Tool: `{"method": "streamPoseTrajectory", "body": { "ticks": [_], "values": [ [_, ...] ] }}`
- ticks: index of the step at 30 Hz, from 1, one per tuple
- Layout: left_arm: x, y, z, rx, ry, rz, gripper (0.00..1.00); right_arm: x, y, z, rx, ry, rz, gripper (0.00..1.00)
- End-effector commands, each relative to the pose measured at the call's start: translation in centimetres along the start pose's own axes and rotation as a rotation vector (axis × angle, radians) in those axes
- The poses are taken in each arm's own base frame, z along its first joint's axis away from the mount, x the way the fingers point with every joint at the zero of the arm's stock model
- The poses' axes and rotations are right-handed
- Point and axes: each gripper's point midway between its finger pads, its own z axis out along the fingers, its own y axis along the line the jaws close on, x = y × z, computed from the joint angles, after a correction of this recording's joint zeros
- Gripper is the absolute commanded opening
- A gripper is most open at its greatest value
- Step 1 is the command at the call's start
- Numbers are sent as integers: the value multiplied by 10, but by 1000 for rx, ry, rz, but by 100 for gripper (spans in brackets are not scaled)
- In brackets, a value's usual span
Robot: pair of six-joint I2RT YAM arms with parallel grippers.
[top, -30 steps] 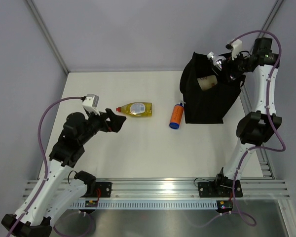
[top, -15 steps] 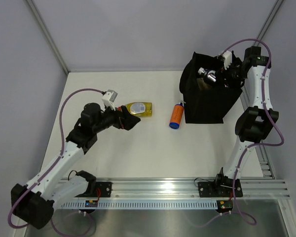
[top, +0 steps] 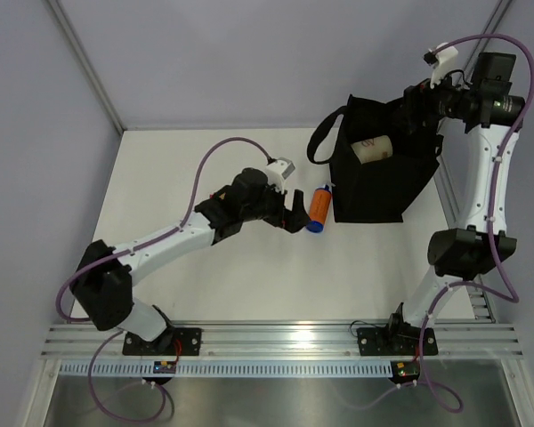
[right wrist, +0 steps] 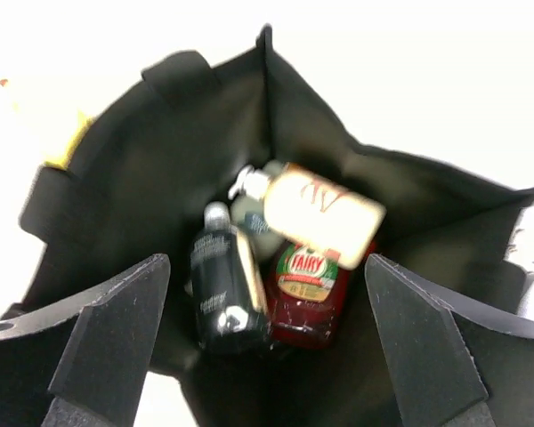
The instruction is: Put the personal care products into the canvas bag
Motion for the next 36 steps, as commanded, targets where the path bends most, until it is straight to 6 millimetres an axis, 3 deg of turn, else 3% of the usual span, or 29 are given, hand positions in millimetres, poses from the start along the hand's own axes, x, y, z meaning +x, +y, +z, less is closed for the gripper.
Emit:
{"method": "streamPoseTrajectory", "body": {
  "ticks": [1,2,3,5,6,8,9,12,20,24,26,27,31,33,34,36],
  "values": [
    [-20,14,31,-135,-35,60,99,-64,15,-52,116,-166,27,99],
    [-16,13,40,-156,-20,65,99,-72,15,-59,130,-198,27,100],
    [-15,23,57,-215,-1,62,98,-84,30,-78,138,-239,8,100],
    [-11,25,75,-254,17,69,97,-83,45,-83,111,-269,38,100],
    [4,34,92,-288,57,67,96,-93,67,-105,113,-315,5,99],
    [-1,39,107,-338,38,58,94,-77,83,-99,64,-330,49,100],
    [8,46,119,-360,52,51,93,-81,103,-116,64,-367,25,100],
    [5,53,136,-396,28,29,90,-46,124,-109,26,-352,87,99],
    [29,62,180,-439,79,14,81,1,152,-104,-11,-315,129,100],
    [46,71,190,-471,122,0,73,10,161,-101,-42,-315,155,99],
    [50,74,191,-480,130,3,65,12,164,-102,-55,-315,157,99],
    [53,77,190,-493,131,-1,56,14,166,-101,-62,-311,154,100],
    [56,78,183,-486,135,15,51,22,180,-101,-123,-288,155,99],
    [55,74,180,-454,125,26,36,26,184,-101,-141,-279,153,100],
    [56,72,171,-445,125,29,20,27,187,-102,-157,-277,149,100],
    [49,64,162,-402,100,34,4,29,194,-103,-188,-275,137,99]
  ]
}}
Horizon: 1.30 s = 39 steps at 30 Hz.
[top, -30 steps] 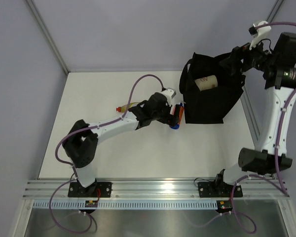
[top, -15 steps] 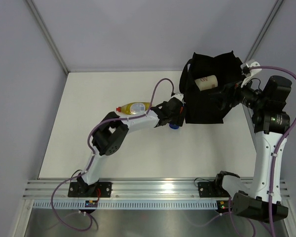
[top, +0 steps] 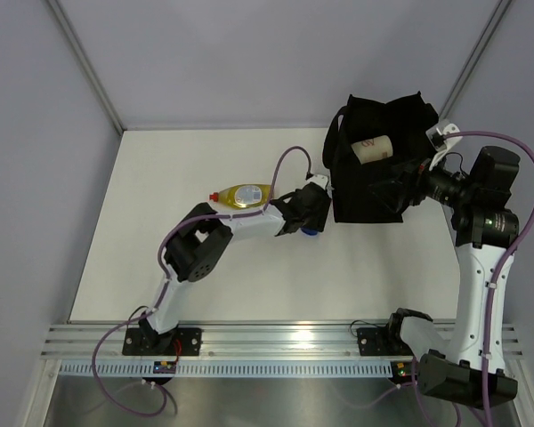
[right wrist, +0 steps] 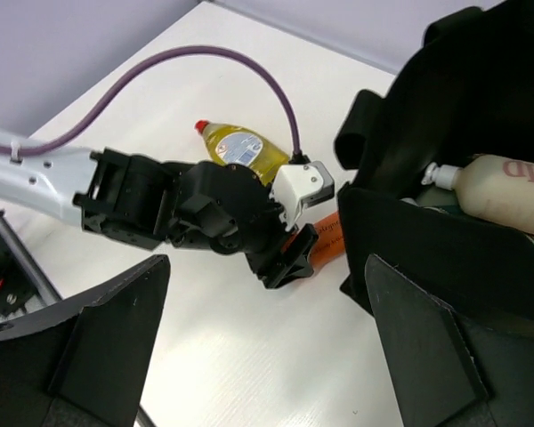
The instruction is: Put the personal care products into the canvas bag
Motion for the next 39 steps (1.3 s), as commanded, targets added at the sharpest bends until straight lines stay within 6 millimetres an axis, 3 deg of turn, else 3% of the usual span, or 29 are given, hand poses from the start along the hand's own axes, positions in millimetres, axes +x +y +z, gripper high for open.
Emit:
{"method": "streamPoseTrajectory", "body": {
  "ticks": [1,3,4,5,7,8,9,10,11,12,13,14,15,16,19,21,22,23,24,25,28,30,34,39],
  "values": [
    [-28,-6,-44,73,-83,6,0,6,25,-4,-126,6,-40,99],
    [-18,-10,-62,163,-79,1,0,15,37,-7,-197,27,-78,99],
    [-37,-13,-90,218,-133,-17,0,15,44,-8,-246,21,-92,100],
    [-25,-12,-97,263,-137,-25,0,17,45,-7,-269,28,-84,99],
    [-24,-21,-126,404,-144,-58,0,23,50,-5,-321,32,-61,100],
    [-47,-30,-160,497,-244,-65,0,28,50,-2,-345,43,-36,100],
    [-21,-29,-167,550,-207,-72,0,36,53,2,-371,56,-18,100],
    [-21,-31,-180,591,-234,-76,0,43,53,7,-371,78,-10,99],
    [-37,-36,-208,655,-322,-74,0,50,64,16,-411,105,-4,100],
    [-21,-33,-212,675,-304,-87,0,65,69,23,-410,159,116,100],
    [-22,-33,-220,690,-325,-98,0,64,60,37,-356,151,84,100],
    [-25,-32,-227,703,-348,-107,0,68,76,48,-394,164,91,99],
    [-38,-31,-243,715,-417,-129,0,78,82,53,-380,188,206,99],
    [-36,-28,-245,710,-427,-141,0,66,78,64,-356,126,173,100],
    [-50,-21,-256,681,-481,-155,0,60,97,73,-424,108,170,99],
    [-54,-20,-260,683,-487,-167,0,56,106,75,-527,91,15,99],
    [-57,-19,-265,693,-496,-176,0,62,129,59,-715,101,-17,100],
    [-57,-19,-267,705,-489,-180,0,59,135,52,-795,88,-103,100],
    [-54,-22,-270,736,-464,-171,0,66,132,55,-848,-25,-457,99],
    [-53,-22,-271,746,-448,-164,0,99,134,47,-849,139,-460,99],
    [-45,-26,-274,765,-377,-126,0,127,99,65,-805,268,-750,100],
    [-43,-27,-278,772,-356,-118,0,141,88,70,-814,280,-889,99],
    [-46,-28,-286,792,-351,-122,0,151,87,88,-785,314,-939,100],
    [-47,-32,-291,824,-338,-133,0,166,105,113,-750,338,-948,100]
  ]
}}
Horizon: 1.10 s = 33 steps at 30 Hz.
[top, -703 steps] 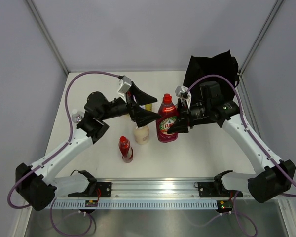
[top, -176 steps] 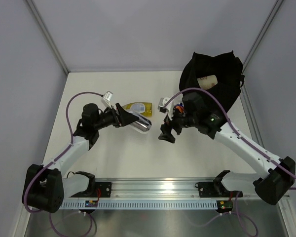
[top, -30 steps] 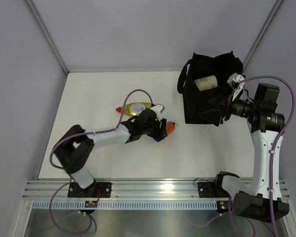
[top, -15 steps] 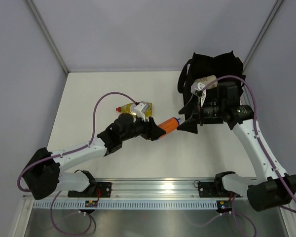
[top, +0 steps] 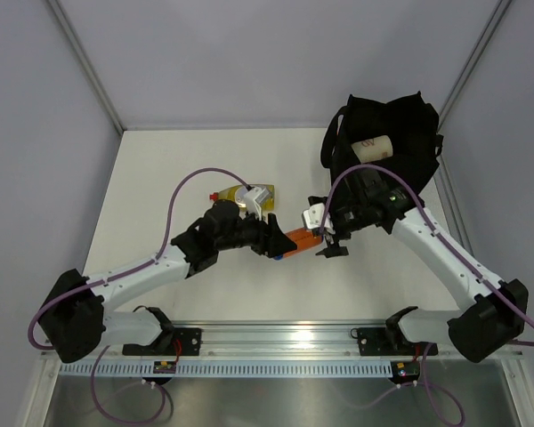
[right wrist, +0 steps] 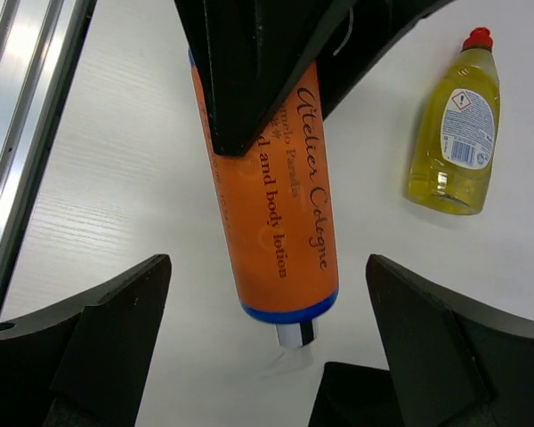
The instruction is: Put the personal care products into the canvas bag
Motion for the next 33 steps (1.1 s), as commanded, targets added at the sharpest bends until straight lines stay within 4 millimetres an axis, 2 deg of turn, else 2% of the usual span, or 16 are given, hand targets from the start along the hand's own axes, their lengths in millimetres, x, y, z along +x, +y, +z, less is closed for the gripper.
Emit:
{"method": "streamPoseTrajectory", "body": {
  "ticks": [1,8,11,12,13,15,16,19,20,21,23,24,26,28,29,33],
  "values": [
    [-63,-61,-17,195,-168,74,0,3,-19,17,67,74,-71,99],
    [-66,-68,-24,223,-189,64,0,16,-16,49,52,114,42,99],
    [-68,-67,-28,217,-201,64,0,13,-25,48,98,120,37,84],
    [-68,-65,-30,211,-204,62,0,12,-24,47,92,121,61,78],
    [-71,-66,-34,214,-216,65,0,10,-21,46,78,117,67,59],
    [-73,-63,-38,207,-233,63,0,-1,-18,40,64,96,78,34],
    [-75,-64,-41,207,-240,66,0,-5,-17,37,66,88,82,14],
    [-79,-64,-48,197,-249,73,32,-20,-15,27,88,47,66,1],
    [-78,-61,-48,176,-240,75,48,-29,-17,20,108,30,56,0],
    [-80,-60,-51,163,-247,82,73,-33,-17,18,114,21,53,0],
    [-85,-57,-56,118,-256,128,94,-44,-22,8,141,9,45,0],
    [-91,-59,-64,104,-276,156,99,-44,-21,4,146,23,55,0],
    [-109,-56,-79,12,-316,231,99,-50,-28,-6,189,28,57,0],
    [-130,-64,-108,-66,-366,286,99,-59,-46,-27,255,9,92,0],
    [-144,-58,-120,-145,-415,325,99,-62,-50,-36,267,-10,150,0],
    [-168,-60,-172,-281,-534,389,99,-76,-105,-114,469,-112,273,0]
  ]
}}
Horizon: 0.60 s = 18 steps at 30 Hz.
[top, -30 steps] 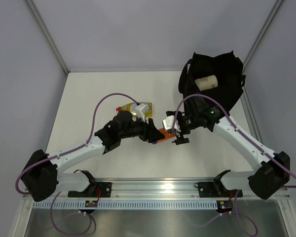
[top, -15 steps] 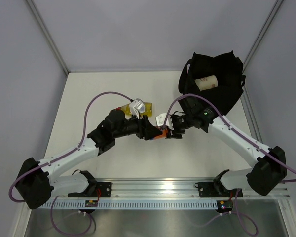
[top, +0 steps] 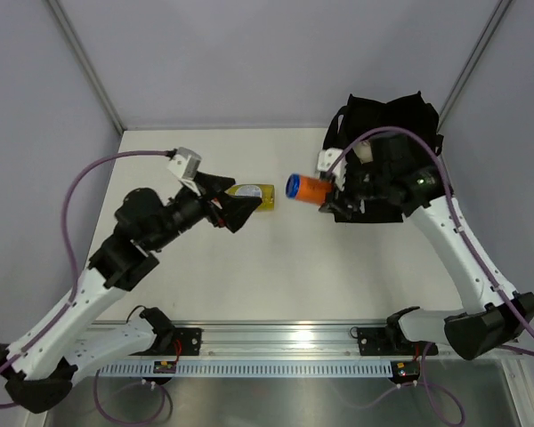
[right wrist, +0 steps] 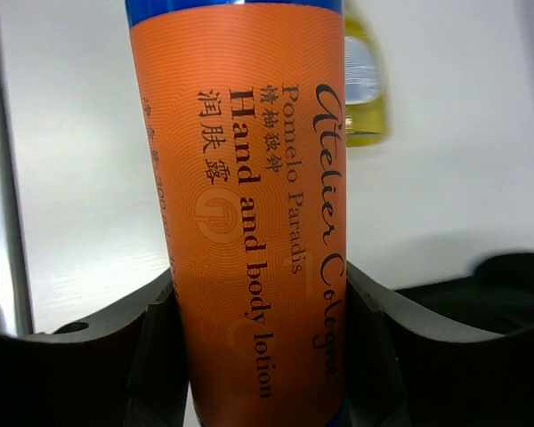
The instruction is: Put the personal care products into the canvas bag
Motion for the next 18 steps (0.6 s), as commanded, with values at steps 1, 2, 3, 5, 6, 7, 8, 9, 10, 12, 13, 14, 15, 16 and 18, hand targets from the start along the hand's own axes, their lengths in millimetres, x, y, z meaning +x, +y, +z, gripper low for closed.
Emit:
{"method": "streamPoseTrajectory", "body": {
  "ticks": [1,2,3,5,6,7,8,9,10,12,13,14,15,16,18],
  "values": [
    [-39,24,-40,-185,-106,137,99,-78,-71,-78,242,-225,27,0],
    [-33,30,-44,-208,-104,141,99,-87,-83,-89,282,-259,81,0],
    [-29,33,-47,-216,-105,141,99,-92,-98,-102,338,-273,108,0],
    [-19,37,-54,-227,-104,130,99,-94,-140,-132,478,-286,184,0],
    [-2,43,-53,-239,-72,122,99,-86,-159,-144,564,-250,211,0],
    [6,46,-54,-245,-57,114,99,-76,-188,-159,640,-227,232,0],
    [11,47,-57,-248,-55,97,99,-58,-201,-165,678,-175,261,0],
    [25,53,-57,-258,-31,88,99,-49,-212,-170,699,-150,268,0],
    [31,54,-58,-260,-24,71,99,-33,-233,-178,732,-120,277,0],
    [44,59,-62,-269,-14,60,99,-2,-246,-189,732,-49,258,0],
    [47,60,-63,-272,-12,57,99,13,-259,-187,725,-12,244,0],
    [49,63,-65,-284,-13,56,99,30,-263,-189,725,54,210,0],
    [51,64,-68,-291,-17,54,99,39,-266,-187,711,82,192,0],
    [58,68,-68,-299,-8,53,99,56,-271,-179,684,118,185,0],
    [62,70,-70,-305,-7,45,99,76,-266,-167,620,177,160,0]
  ]
}}
